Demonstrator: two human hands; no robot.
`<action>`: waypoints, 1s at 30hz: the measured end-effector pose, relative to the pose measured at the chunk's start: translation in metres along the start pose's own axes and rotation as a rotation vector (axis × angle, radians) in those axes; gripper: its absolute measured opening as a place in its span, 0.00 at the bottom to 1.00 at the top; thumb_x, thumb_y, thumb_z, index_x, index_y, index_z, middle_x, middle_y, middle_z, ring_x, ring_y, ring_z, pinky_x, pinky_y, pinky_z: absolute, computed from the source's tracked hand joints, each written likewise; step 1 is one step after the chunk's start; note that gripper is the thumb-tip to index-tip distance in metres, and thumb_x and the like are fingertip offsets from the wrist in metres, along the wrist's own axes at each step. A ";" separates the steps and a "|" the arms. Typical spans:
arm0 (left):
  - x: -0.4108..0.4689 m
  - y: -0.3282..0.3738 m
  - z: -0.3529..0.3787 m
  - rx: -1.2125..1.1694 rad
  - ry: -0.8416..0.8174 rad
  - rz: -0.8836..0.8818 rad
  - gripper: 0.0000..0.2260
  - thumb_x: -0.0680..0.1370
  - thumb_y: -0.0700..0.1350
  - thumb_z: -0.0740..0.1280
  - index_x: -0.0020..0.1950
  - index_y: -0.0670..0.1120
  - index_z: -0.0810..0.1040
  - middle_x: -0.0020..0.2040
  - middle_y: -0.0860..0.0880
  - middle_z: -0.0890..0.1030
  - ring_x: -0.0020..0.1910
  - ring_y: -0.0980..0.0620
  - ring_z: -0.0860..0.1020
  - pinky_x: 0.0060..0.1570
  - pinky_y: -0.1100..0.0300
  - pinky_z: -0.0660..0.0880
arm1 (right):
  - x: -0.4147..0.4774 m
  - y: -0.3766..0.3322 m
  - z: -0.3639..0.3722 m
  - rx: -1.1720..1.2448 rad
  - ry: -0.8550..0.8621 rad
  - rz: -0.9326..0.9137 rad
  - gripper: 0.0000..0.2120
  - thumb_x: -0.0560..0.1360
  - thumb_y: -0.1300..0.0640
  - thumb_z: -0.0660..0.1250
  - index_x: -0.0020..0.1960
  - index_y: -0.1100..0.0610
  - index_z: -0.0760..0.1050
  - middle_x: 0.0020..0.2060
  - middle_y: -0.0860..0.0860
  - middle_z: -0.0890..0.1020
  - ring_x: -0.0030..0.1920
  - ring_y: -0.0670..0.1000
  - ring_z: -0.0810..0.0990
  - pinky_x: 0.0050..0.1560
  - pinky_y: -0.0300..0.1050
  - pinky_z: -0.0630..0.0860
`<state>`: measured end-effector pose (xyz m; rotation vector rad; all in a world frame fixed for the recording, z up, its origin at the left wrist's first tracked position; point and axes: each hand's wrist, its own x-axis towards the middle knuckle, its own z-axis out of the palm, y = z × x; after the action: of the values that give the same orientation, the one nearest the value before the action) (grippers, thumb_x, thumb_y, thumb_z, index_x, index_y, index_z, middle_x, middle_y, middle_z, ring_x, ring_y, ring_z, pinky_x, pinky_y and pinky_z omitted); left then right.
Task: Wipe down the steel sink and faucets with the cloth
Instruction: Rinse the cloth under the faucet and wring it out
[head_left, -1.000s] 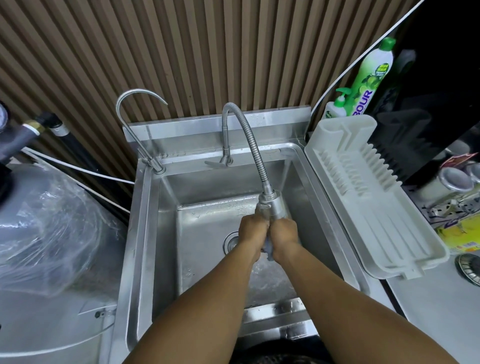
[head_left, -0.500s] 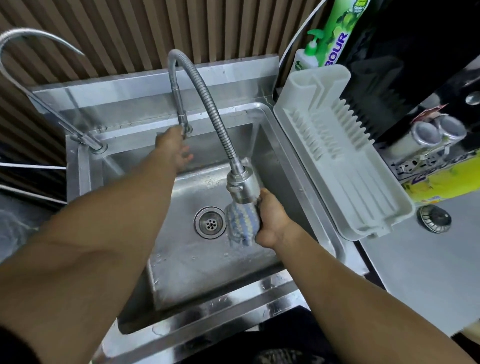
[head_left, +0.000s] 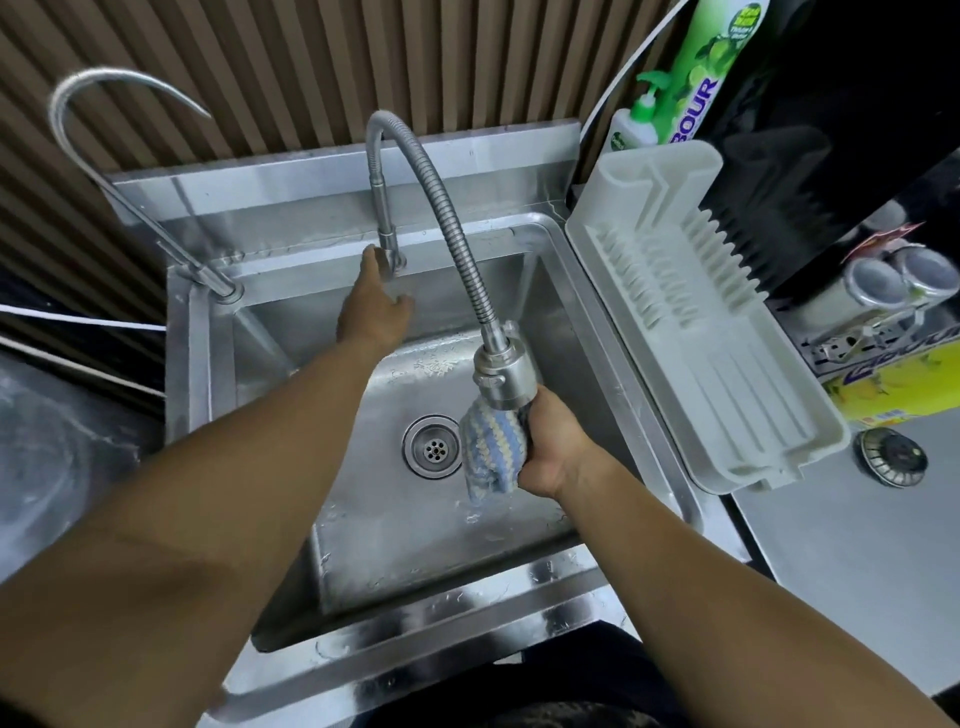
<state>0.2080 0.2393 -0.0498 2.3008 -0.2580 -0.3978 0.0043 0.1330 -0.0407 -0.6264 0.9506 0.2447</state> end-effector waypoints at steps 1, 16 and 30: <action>-0.008 -0.004 -0.010 0.033 -0.099 0.014 0.37 0.79 0.52 0.67 0.80 0.59 0.47 0.72 0.53 0.69 0.62 0.49 0.74 0.56 0.57 0.71 | 0.001 0.001 -0.001 0.006 -0.011 0.008 0.21 0.81 0.46 0.57 0.37 0.56 0.75 0.33 0.56 0.73 0.33 0.54 0.73 0.40 0.45 0.70; -0.181 -0.045 0.012 0.081 -0.392 0.190 0.23 0.73 0.42 0.69 0.67 0.52 0.73 0.58 0.51 0.82 0.54 0.49 0.80 0.55 0.56 0.77 | -0.018 0.035 0.008 -0.384 -0.128 -0.082 0.19 0.84 0.53 0.58 0.54 0.67 0.80 0.50 0.61 0.85 0.47 0.57 0.85 0.50 0.48 0.81; -0.167 -0.004 -0.027 0.611 -0.208 0.494 0.07 0.72 0.41 0.67 0.42 0.50 0.69 0.41 0.46 0.79 0.42 0.42 0.76 0.35 0.54 0.72 | -0.030 0.042 -0.017 -0.060 -0.334 -0.063 0.24 0.81 0.46 0.61 0.67 0.62 0.77 0.62 0.58 0.81 0.53 0.56 0.83 0.48 0.48 0.83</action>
<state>0.0626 0.3107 -0.0013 2.6531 -1.1612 -0.3290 -0.0442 0.1586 -0.0401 -0.6462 0.6031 0.3115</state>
